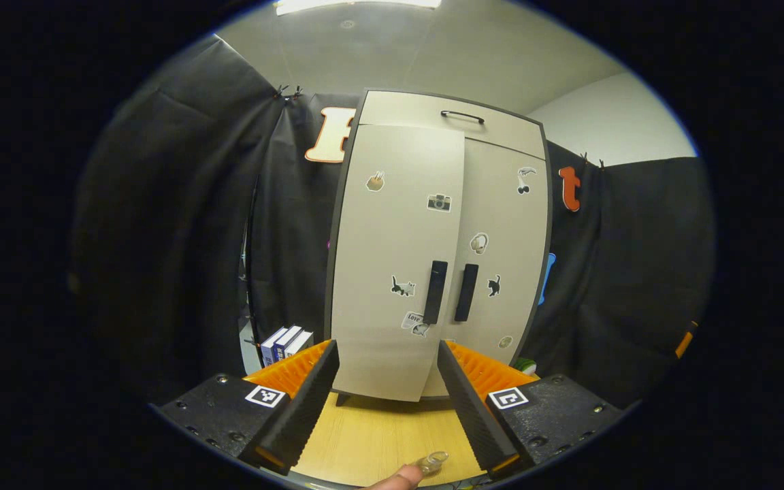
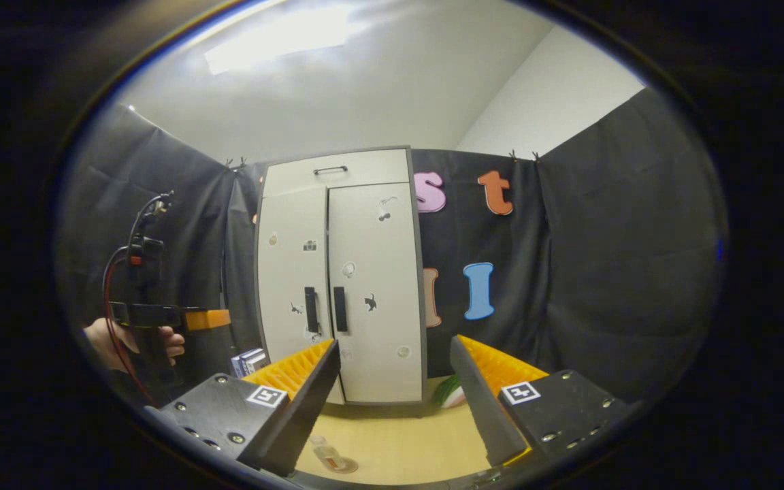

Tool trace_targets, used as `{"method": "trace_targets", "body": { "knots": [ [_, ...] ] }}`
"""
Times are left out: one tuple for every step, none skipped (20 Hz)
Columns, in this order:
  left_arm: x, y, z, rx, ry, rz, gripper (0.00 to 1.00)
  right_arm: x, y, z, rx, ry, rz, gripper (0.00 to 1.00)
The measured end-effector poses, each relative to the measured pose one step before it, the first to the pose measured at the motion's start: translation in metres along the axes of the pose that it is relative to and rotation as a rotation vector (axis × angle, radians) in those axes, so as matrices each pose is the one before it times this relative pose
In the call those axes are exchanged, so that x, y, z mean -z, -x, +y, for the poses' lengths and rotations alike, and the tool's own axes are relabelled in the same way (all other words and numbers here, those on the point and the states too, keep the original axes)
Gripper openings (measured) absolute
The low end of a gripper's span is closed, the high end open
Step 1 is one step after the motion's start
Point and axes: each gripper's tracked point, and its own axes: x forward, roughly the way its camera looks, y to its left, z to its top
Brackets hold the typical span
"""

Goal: Grasp the bottle in the cabinet with the left hand and place it on the coaster, then close the right door with the right hand and the left door with the left hand.

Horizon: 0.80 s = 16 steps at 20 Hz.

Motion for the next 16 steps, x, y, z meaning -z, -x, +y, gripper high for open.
{"method": "trace_targets", "body": {
  "knots": [
    [0.00112, 0.00232, 0.00155, -0.01162, 0.00243, 0.00058, 0.93, -0.00094, -0.0011, 0.00196, -0.00585, 0.00383, -0.00255, 0.97],
    [0.00226, 0.00093, -0.00179, -0.00133, -0.00398, 0.0014, 0.93, -0.00097, 0.0004, 0.00413, -0.01252, 0.00203, -0.00662, 0.97],
    [0.00156, 0.00142, -0.00296, 0.00419, -0.00881, 0.00262, 0.93, -0.00231, -0.00139, 0.00315, -0.00958, -0.00359, -0.00547, 0.97],
    [0.00097, 0.00116, -0.00254, 0.00268, -0.01273, 0.00299, 0.93, 0.00083, -0.00017, 0.00174, -0.00976, -0.00789, -0.0003, 0.99],
    [-0.00048, 0.00094, -0.00228, 0.00274, -0.01082, -0.00229, 0.93, -0.00054, -0.0015, 0.00117, -0.00308, -0.00825, 0.00046, 0.99],
    [-0.00263, 0.00107, -0.00367, 0.00923, -0.01024, -0.01025, 0.93, -0.0016, -0.00027, 0.00009, -0.00307, -0.00416, -0.00388, 0.99],
    [-0.00479, 0.00084, -0.00241, 0.00609, -0.01268, -0.01748, 0.93, -0.00165, -0.00221, 0.0002, 0.00018, 0.00229, -0.00259, 0.99],
    [-0.00333, -0.00097, -0.00006, 0.00155, -0.01675, -0.01666, 0.93, 0.00039, -0.00191, -0.00048, 0.00278, 0.0099, -0.00147, 0.99],
    [-0.00321, -0.00248, 0.00212, -0.00596, -0.0198, -0.01482, 0.93, 0.00039, -0.00237, -0.00162, 0.0054, 0.01189, 0.0023, 0.96],
    [0.0003, -0.00241, 0.00598, -0.01865, -0.02019, 0.0009, 0.93, -0.00027, -0.00281, -0.00096, 0.00797, 0.01568, 0.00336, 0.99],
    [0.00169, -0.00277, 0.00434, -0.01154, -0.00189, 0.00918, 0.93, -0.00087, -0.00301, -0.00046, 0.00442, 0.01191, -0.00182, 0.97],
    [0.00021, -0.00192, -0.00142, 0.00172, 0.00579, 0.00411, 0.96, -0.00129, -0.0041, 0.00172, -0.00066, 0.01027, -0.00601, 0.99],
    [-0.00141, -0.00183, 0.00228, -0.00638, 0.00295, 0.0012, 0.95, 0.00034, -0.00464, 0.00247, -0.00126, 0.00363, -0.00192, 0.99],
    [-0.00125, -0.00136, 0.00393, -0.00792, 0.00285, -0.00765, 0.96, 0.00213, -0.00391, 0.00154, -0.00109, -0.00162, 0.00441, 0.99],
    [-0.00267, -0.00207, 0.00402, -0.01179, -0.00019, -0.0147, 0.96, 0.00413, -0.00491, 0.003, -0.00066, -0.00313, 0.00761, 0.99],
    [-0.00122, -0.00256, 0.00559, -0.01783, -0.00186, -0.01468, 1.0, 0.00389, -0.00311, 0.00143, 0.00286, -0.00317, 0.00687, 0.99]
  ]
}}
